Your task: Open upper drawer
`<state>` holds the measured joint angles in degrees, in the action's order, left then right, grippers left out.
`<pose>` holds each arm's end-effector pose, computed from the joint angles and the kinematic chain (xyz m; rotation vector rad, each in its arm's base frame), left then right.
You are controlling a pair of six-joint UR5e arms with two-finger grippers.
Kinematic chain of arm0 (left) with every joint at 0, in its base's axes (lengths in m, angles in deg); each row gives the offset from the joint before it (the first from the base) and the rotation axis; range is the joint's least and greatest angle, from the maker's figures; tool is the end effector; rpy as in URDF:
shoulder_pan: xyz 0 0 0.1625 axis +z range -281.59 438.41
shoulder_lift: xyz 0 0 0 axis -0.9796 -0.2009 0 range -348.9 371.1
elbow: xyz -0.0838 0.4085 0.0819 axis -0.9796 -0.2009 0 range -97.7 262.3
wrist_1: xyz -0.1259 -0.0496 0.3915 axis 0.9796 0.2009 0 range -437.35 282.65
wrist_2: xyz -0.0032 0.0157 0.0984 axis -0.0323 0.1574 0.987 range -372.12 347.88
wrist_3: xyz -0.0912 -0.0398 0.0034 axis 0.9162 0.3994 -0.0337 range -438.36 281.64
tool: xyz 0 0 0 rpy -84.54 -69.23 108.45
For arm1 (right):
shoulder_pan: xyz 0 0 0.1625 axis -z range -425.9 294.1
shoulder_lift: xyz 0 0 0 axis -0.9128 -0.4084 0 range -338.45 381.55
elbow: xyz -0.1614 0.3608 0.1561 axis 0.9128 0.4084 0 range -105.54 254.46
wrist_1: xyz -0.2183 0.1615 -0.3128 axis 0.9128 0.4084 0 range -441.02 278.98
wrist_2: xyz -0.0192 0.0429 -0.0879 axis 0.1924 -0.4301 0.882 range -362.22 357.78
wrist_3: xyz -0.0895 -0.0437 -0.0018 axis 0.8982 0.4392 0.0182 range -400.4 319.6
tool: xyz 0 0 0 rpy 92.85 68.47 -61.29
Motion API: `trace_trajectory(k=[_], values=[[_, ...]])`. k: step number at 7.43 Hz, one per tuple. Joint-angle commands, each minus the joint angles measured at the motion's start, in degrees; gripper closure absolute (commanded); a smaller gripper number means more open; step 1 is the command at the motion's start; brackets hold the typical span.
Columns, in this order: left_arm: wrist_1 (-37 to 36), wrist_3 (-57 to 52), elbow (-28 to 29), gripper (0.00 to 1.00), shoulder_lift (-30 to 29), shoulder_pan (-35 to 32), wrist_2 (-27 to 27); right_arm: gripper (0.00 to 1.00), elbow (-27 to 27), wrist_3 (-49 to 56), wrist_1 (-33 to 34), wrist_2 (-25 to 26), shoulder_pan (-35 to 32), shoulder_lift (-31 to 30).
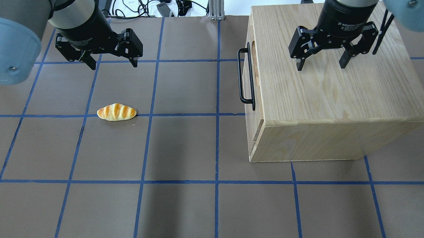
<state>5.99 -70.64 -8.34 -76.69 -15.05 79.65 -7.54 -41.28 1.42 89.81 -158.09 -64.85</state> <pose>-0.1594 -0.4799 0.5137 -0.1193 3.1144 -0.2278 0.1493 -0.5064 0.5119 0.0371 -3.1034 -0.0841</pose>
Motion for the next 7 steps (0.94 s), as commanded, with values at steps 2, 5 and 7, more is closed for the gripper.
trace_trajectory(k=[2, 5, 7], values=[[1.0, 0.0, -0.1, 0.00, 0.4, 0.1, -0.2, 0.00, 0.0, 0.1, 0.0, 0.0, 0.0, 0.0], [1.0, 0.0, -0.3, 0.00, 0.6, -0.1, 0.0, 0.00, 0.1, 0.0, 0.0, 0.0, 0.0, 0.0], [2.1, 0.1, -0.3, 0.00, 0.9, -0.2, -0.1, 0.00, 0.0, 0.0, 0.0, 0.0, 0.0, 0.0]])
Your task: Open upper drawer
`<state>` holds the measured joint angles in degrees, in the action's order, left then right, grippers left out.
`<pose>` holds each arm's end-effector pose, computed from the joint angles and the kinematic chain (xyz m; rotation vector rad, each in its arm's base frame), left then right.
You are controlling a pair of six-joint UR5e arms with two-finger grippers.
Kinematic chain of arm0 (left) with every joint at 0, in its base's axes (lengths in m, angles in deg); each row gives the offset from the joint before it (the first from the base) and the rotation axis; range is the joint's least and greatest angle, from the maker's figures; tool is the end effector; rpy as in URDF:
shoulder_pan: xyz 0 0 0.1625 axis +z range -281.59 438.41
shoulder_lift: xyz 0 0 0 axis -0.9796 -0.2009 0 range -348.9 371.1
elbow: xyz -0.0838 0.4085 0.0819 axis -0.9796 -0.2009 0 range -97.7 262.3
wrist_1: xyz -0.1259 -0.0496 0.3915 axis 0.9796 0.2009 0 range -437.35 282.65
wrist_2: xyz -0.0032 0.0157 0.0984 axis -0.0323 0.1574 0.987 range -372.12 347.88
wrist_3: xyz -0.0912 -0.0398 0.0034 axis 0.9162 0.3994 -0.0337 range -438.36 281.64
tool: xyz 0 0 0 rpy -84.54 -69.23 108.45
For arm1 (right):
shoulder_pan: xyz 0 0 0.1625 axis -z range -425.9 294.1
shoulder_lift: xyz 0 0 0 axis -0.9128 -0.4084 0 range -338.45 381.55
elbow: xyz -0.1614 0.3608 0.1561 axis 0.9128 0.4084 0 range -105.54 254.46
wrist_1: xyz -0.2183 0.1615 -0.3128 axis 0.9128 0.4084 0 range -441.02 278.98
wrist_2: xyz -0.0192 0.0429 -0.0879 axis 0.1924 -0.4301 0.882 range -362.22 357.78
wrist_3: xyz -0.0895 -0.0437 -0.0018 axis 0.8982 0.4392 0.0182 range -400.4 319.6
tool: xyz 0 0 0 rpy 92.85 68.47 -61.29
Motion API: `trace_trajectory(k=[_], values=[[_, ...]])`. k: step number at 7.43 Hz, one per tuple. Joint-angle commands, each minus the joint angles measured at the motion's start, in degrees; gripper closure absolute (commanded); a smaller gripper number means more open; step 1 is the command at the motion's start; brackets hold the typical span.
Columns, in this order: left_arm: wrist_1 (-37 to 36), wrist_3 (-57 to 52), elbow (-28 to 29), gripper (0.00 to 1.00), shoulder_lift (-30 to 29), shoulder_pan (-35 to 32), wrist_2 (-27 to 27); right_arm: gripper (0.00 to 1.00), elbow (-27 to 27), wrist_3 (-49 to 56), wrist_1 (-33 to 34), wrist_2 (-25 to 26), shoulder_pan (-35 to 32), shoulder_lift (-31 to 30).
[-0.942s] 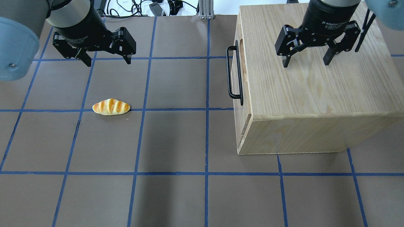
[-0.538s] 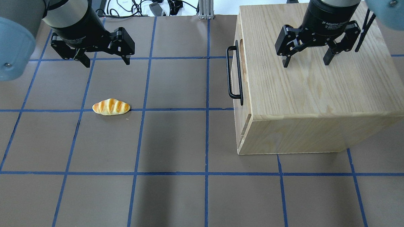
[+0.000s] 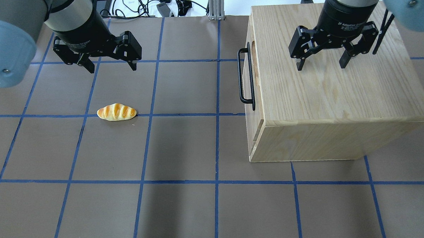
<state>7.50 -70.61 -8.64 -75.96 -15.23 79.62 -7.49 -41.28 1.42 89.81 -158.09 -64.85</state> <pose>-0.1606 -0.4723 0.5142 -0.1147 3.1155 -0.1985 0.1493 -0.5065 0.5123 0.0371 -3.1035 -0.0828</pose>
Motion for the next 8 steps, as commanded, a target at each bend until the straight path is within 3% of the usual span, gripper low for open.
trace_trajectory(k=[1, 6, 8], values=[[0.7, 0.0, -0.1, 0.00, 0.1, -0.1, -0.1, 0.00, 0.0, 0.0, 0.0, 0.0, 0.0, 0.0], [1.0, 0.8, 0.4, 0.00, -2.0, -0.6, -0.5, 0.00, 0.0, 0.0, 0.0, 0.0, 0.0, 0.0], [0.2, 0.9, 0.9, 0.00, -4.8, -3.6, -4.6, 0.00, 0.0, 0.0, 0.0, 0.0, 0.0, 0.0]])
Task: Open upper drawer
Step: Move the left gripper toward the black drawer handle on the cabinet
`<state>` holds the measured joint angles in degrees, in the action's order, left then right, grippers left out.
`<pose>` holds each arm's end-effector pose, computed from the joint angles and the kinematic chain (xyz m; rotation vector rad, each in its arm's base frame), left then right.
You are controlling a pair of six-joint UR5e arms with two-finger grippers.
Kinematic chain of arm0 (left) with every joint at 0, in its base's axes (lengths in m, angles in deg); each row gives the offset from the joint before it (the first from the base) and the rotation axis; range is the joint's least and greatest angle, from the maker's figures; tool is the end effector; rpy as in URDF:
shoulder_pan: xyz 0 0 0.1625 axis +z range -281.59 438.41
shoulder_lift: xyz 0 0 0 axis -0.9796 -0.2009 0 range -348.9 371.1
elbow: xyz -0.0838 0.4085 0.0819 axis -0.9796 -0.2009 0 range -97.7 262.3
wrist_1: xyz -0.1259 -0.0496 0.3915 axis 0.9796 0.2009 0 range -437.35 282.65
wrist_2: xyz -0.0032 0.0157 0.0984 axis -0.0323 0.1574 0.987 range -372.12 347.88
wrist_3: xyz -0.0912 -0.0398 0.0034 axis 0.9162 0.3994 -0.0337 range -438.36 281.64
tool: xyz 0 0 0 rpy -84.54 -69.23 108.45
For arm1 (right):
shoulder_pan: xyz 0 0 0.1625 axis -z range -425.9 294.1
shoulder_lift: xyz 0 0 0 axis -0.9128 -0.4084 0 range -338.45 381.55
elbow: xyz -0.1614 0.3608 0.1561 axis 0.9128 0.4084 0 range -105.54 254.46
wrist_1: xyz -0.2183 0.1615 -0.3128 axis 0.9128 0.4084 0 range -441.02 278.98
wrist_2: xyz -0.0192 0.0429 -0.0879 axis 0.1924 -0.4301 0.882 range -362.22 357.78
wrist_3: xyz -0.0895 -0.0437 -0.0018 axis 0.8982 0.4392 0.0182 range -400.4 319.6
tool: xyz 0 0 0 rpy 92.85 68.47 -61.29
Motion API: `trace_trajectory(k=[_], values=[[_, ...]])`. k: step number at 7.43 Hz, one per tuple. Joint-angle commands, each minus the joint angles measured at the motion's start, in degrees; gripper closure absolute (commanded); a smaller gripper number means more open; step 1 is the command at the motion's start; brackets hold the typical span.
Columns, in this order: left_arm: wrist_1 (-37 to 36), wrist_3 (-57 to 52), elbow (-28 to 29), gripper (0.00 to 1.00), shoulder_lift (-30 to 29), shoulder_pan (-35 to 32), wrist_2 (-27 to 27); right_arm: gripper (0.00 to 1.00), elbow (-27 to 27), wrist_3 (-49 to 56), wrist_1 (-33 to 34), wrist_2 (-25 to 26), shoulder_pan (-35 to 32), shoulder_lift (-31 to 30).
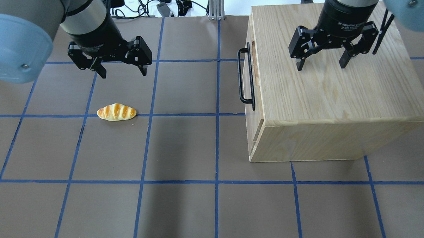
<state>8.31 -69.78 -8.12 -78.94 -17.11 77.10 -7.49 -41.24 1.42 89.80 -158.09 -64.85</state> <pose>-0.1820 -0.4835 0.4917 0.0825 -3.1169 0.1022 0.1493 -0.5065 0.5123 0.0381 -3.1036 -0.0828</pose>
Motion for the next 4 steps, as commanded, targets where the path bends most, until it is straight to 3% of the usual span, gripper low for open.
trace_trajectory(k=[1, 2, 3, 4], values=[[-3.5, 0.3, 0.0, 0.00, -4.0, -2.4, -2.5, 0.00, 0.0, 0.1, 0.0, 0.0, 0.0, 0.0], [-10.7, 2.5, 0.1, 0.00, -6.4, -3.3, -9.4, 0.00, -0.1, 0.0, 0.0, 0.0, 0.0, 0.0], [-12.6, 3.9, 0.1, 0.00, -7.7, -4.7, -15.9, 0.00, -0.1, 0.0, 0.0, 0.0, 0.0, 0.0], [-13.3, 3.7, 0.2, 0.00, -9.2, -6.7, -16.2, 0.00, 0.0, 0.0, 0.0, 0.0, 0.0, 0.0]])
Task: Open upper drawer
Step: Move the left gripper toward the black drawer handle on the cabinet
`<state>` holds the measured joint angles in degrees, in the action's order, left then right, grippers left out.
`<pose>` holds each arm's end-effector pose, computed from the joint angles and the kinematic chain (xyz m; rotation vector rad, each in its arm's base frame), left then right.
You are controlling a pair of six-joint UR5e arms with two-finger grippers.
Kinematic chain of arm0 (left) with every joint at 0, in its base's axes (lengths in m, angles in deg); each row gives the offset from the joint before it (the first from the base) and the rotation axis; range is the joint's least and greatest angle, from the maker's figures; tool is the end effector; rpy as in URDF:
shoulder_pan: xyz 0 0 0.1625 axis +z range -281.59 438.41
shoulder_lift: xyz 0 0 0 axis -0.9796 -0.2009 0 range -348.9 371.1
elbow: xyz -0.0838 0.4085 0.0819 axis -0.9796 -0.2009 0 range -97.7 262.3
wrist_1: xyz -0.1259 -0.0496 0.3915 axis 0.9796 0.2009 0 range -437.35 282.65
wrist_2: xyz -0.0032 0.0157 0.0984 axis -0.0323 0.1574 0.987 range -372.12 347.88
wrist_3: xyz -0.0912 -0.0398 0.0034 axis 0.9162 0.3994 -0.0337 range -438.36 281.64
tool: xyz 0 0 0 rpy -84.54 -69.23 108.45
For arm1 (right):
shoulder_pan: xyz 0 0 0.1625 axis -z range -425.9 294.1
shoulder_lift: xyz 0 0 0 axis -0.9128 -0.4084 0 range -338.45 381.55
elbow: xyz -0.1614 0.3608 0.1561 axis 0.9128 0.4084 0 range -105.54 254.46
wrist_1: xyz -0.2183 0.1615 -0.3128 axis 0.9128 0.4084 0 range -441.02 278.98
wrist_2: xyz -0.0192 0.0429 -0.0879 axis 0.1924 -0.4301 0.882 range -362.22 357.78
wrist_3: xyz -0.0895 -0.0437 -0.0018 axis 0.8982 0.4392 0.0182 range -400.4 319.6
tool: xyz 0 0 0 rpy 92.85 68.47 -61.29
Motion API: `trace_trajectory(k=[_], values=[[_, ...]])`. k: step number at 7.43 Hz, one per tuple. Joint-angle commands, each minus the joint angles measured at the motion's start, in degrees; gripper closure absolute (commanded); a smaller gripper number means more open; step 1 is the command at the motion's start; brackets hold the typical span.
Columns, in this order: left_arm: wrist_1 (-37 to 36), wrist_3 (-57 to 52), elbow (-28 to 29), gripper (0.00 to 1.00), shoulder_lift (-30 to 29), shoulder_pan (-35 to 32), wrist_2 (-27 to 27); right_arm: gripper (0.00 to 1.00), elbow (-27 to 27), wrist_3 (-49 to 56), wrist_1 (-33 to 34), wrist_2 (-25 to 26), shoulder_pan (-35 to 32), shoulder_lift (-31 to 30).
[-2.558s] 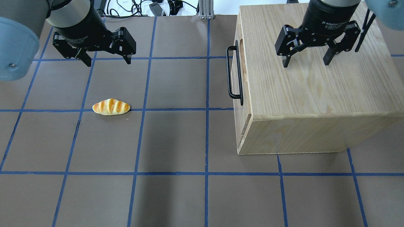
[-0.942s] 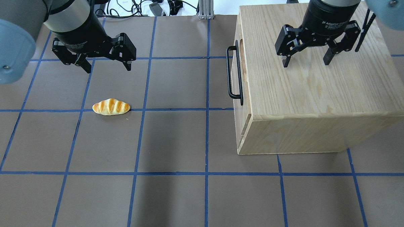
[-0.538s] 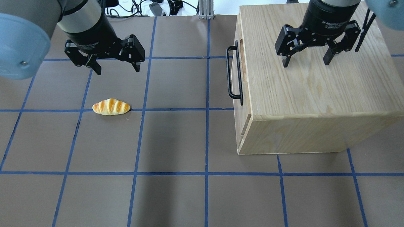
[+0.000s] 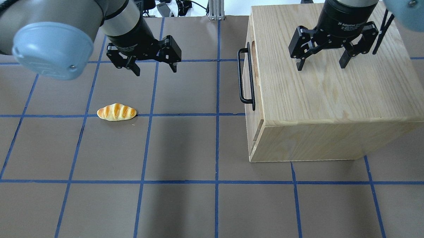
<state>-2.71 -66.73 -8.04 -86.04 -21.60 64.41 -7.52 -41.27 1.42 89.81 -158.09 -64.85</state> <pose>-0.2503 -0.5182 0.4508 0.0173 -2.8823 0.1311 0.1493 -0.5064 0.5121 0.0373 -3.1034 -0.0836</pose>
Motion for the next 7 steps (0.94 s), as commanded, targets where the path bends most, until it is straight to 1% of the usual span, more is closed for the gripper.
trace_trajectory(k=[1, 2, 3, 6, 7], values=[[-7.6, 1.4, -0.3, 0.00, -3.8, -3.8, -6.7, 0.00, 0.0, 0.0, 0.0, 0.0, 0.0, 0.0], [-11.8, 1.9, -0.3, 0.00, -6.2, -4.4, -9.6, 0.00, 0.1, 0.0, 0.0, 0.0, 0.0, 0.0], [-13.8, 3.2, -0.2, 0.00, -7.9, -5.7, -9.7, 0.00, 0.0, 0.0, 0.0, 0.0, 0.0, 0.0], [-14.0, 3.9, -0.2, 0.00, -10.1, -6.6, -11.0, 0.00, 0.1, 0.0, 0.0, 0.0, 0.0, 0.0], [-14.0, 3.0, -0.7, 0.00, -10.3, -6.6, -10.6, 0.00, 0.0, 0.0, 0.0, 0.0, 0.0, 0.0]])
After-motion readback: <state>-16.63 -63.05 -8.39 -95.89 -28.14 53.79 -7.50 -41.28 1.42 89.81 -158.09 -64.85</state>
